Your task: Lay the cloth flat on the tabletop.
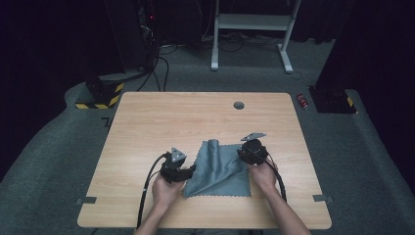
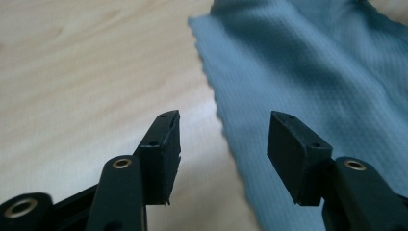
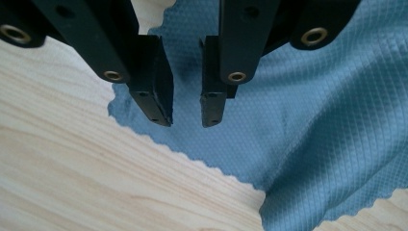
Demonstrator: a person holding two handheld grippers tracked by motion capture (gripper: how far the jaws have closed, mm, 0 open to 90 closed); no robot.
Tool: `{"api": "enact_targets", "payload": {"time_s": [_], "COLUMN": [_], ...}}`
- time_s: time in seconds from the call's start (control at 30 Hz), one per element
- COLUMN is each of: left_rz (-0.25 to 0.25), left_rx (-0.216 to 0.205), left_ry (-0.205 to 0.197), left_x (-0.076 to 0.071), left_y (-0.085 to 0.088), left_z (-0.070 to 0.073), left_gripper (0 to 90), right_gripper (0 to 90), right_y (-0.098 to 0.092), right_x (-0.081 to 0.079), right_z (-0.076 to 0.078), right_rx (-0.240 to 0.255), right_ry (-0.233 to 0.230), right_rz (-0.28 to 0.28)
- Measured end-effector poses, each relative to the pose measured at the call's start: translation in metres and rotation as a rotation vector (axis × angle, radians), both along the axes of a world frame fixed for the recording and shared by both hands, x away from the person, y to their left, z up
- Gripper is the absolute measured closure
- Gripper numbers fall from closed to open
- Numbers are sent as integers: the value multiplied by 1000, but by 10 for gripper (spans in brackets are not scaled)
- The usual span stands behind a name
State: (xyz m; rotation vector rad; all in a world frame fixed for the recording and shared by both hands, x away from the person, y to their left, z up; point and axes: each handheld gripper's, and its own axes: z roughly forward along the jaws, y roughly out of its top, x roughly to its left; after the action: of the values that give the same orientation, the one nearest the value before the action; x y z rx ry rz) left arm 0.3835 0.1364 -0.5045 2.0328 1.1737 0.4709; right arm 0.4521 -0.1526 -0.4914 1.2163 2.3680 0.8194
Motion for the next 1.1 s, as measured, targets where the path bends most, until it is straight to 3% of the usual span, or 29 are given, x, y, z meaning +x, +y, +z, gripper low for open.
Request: {"api": "enact_targets", "payload": {"time_s": [0.03, 0.17, 0.27, 0.37, 0.53, 0.57, 0.67, 0.7, 0.77, 0.87, 0.93, 1.07, 1.1], "left_rz": [-5, 10, 9, -4, 8, -20, -50, -73, -86, -92, -97, -83, -64], "left_rx": [8, 52, 80, 144, 125, 101, 94, 109, 119, 174, 230, 236, 222], "left_ry": [0, 13, 28, 47, 41, 50, 55, 44, 41, 11, -4, -10, -29], "left_x": [16, 41, 51, 63, 66, 67, 67, 65, 63, 62, 61, 60, 60], "left_y": [-7, -23, -31, -43, -41, -39, -39, -41, -42, -41, -40, -33, -25], "left_z": [2, 0, -2, -7, -8, -9, -8, -8, -7, -7, -6, -4, 1], "left_gripper": [458, 435, 425, 428, 445, 480, 572, 662, 736, 856, 888, 895, 896], "right_gripper": [717, 656, 641, 643, 729, 756, 814, 851, 873, 888, 890, 894, 895], "right_y": [-2, -10, -13, -11, -9, -10, -9, -9, -10, -12, -12, -13, -15], "right_x": [0, 2, 5, 8, 11, 11, 12, 13, 13, 14, 13, 11, 9], "right_z": [-1, -5, -8, -9, -14, -14, -13, -12, -12, -12, -12, -8, -3], "right_rx": [4, 17, 20, 13, -4, -6, -15, -20, -12, -11, -20, -29, -13], "right_ry": [1, 14, 17, 25, 48, 49, 55, 58, 65, 69, 59, 21, -6], "right_rz": [-7, -45, -63, -65, -47, -33, -13, -1, -3, -4, -4, 2, -6]}}
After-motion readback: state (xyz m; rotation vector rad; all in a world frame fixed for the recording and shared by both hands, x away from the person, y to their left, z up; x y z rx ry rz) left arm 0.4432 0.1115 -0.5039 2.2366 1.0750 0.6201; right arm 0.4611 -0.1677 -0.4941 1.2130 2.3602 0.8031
